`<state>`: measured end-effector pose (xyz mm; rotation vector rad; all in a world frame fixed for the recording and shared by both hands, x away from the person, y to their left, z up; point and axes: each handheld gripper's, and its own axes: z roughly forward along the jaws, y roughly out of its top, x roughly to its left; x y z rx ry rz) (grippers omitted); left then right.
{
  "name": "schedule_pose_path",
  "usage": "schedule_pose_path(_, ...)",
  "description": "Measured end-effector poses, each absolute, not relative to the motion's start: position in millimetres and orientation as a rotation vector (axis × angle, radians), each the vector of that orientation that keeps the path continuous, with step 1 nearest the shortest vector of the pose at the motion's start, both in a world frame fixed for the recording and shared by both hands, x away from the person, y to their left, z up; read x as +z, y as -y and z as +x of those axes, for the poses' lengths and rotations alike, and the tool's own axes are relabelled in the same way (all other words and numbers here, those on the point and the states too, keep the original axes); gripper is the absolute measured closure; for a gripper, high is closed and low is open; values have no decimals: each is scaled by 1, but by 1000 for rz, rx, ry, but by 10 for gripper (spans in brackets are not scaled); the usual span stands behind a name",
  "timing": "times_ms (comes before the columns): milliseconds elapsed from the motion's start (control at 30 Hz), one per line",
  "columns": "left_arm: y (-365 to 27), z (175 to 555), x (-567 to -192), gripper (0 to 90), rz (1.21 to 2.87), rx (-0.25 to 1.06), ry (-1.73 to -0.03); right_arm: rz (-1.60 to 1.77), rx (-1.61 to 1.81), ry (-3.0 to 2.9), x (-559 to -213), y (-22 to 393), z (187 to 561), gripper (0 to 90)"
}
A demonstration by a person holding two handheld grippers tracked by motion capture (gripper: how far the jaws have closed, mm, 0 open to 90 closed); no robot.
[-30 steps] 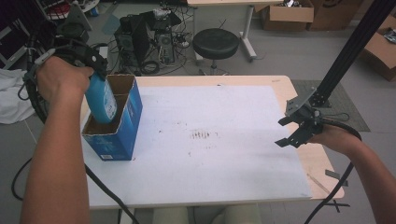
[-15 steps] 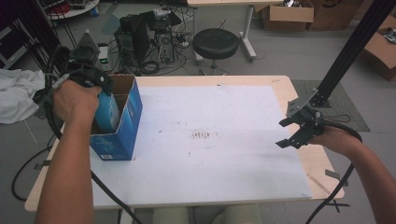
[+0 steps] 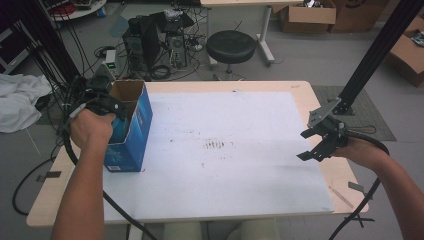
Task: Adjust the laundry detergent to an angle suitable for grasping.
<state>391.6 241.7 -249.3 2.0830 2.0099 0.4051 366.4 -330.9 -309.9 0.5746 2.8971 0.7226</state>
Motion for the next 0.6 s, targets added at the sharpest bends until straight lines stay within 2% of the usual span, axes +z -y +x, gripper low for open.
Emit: schedule_pose_path(600,-247,396,-280,379,2129,338,-2016,591,708,-2909,-315,330,369,170)
